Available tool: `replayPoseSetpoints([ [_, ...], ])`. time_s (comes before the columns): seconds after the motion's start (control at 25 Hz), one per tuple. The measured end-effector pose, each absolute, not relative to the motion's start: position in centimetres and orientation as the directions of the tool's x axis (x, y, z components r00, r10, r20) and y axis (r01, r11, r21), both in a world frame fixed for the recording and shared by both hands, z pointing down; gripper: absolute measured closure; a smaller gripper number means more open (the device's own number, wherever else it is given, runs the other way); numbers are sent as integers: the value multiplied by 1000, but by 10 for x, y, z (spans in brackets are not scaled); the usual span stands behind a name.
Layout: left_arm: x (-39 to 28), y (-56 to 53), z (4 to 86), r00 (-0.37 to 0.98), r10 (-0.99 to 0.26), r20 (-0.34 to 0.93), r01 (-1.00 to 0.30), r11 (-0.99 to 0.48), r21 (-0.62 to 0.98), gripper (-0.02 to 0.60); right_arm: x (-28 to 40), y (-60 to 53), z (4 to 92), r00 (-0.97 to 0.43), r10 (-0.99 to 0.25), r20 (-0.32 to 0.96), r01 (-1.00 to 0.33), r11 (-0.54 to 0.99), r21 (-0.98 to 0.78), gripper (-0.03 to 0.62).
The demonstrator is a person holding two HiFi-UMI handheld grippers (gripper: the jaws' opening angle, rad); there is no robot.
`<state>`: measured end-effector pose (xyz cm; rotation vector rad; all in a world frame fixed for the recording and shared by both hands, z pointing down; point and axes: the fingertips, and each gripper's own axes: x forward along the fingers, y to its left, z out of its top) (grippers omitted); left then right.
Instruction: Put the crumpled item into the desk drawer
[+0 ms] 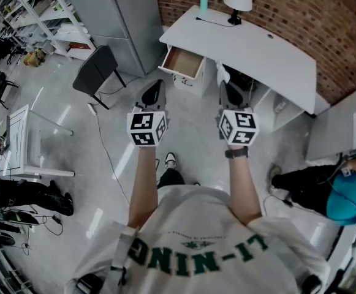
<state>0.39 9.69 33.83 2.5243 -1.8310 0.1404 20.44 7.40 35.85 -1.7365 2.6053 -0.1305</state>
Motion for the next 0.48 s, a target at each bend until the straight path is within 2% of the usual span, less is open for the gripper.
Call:
replayPoseSetpoints([
  [0.48,-24,-27,336,377,-924,63,-925,-379,-30,583,168,-32,361,-341,-939,49,-938,336,-79,591],
])
